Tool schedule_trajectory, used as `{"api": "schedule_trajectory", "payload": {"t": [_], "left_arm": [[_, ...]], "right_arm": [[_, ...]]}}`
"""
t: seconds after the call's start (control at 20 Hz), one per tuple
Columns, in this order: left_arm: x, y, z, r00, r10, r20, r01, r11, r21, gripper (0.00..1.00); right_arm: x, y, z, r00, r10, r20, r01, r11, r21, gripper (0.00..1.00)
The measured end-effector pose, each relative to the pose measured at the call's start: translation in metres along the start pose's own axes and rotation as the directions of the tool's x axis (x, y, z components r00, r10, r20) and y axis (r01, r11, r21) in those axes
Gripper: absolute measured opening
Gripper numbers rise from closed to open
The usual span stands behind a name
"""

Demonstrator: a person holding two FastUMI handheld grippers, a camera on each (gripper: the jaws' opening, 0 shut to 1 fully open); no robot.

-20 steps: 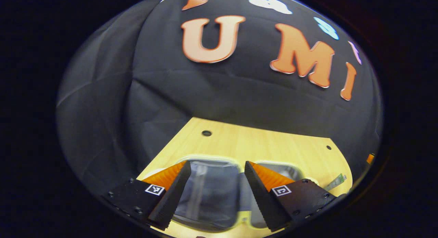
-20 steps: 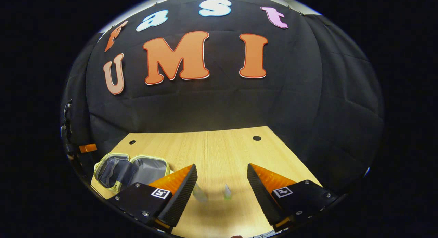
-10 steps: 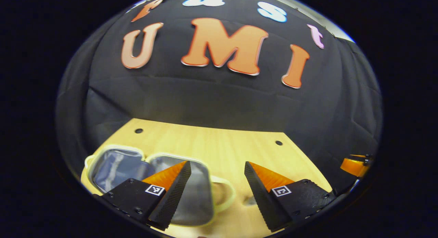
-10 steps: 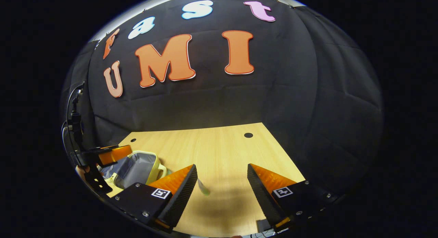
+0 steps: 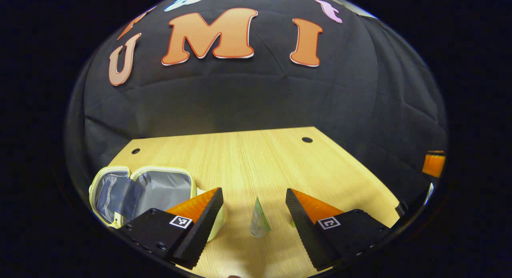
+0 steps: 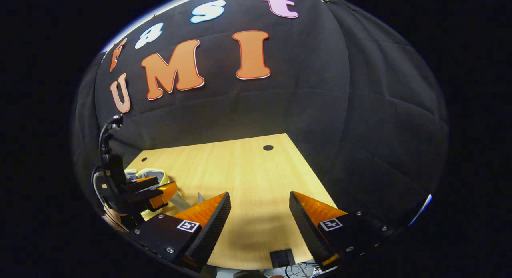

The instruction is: First open the suitcase, pack the skin care products into it, and then close the suitcase.

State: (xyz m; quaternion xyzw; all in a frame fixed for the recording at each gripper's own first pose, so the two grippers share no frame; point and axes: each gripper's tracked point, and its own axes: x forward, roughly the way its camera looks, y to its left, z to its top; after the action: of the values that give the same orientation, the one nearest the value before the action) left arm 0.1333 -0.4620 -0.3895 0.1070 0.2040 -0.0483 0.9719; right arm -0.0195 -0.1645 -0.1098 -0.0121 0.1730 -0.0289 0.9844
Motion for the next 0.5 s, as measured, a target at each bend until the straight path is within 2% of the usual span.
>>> {"api": "schedule_trajectory", "payload": {"t": [0.2, 0.4, 0.5], "left_arm": [[0.022, -0.007, -0.053, 0.994, 0.015, -0.104, -0.018, 1.0, -0.02, 0.98], [0.041, -0.014, -0.079, 0.988, 0.002, -0.153, -0.01, 0.999, -0.052, 0.98], [0.05, -0.006, -0.085, 0.986, 0.038, -0.165, -0.04, 0.999, -0.006, 0.69]], "right_arm": [[-0.002, -0.014, -0.01, 0.999, -0.019, -0.03, 0.019, 1.0, -0.009, 0.93], [-0.002, -0.022, -0.019, 0.997, -0.051, -0.05, 0.049, 0.998, -0.037, 0.93], [-0.001, -0.021, -0.024, 0.996, -0.053, -0.066, 0.051, 0.998, -0.039, 0.93]]}}
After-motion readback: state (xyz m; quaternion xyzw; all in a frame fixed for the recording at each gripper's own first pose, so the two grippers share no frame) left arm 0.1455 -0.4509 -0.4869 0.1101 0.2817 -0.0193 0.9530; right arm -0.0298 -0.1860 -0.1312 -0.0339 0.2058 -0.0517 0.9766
